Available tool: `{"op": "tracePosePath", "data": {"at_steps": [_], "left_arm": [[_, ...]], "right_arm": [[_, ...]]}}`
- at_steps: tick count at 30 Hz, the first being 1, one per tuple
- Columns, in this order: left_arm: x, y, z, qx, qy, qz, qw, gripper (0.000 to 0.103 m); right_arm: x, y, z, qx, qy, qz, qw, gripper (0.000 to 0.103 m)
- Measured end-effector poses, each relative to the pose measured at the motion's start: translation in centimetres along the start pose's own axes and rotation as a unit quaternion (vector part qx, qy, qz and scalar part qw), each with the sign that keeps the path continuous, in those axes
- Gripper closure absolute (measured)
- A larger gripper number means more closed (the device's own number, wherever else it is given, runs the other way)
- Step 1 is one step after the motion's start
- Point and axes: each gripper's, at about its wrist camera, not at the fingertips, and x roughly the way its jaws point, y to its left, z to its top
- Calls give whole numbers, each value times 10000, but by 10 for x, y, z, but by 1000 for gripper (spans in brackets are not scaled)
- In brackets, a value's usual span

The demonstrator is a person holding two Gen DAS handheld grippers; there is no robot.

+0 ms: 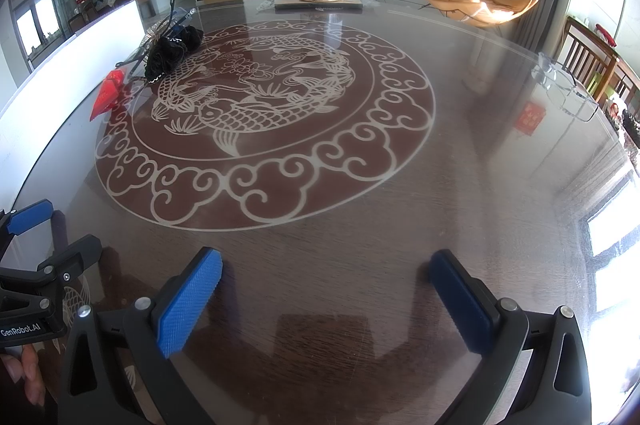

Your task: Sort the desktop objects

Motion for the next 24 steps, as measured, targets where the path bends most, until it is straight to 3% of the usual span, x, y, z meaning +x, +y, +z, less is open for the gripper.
{"op": "tracePosePath", "data": {"at_steps": [15,24], "left_arm": [[-1,4,0,-62,61,42,10000,0],[-6,38,0,-888,16,236,9958,0]], "right_arm": [[0,0,0,0,0,0,10000,0],[0,0,0,1,0,-1,10000,0]]}}
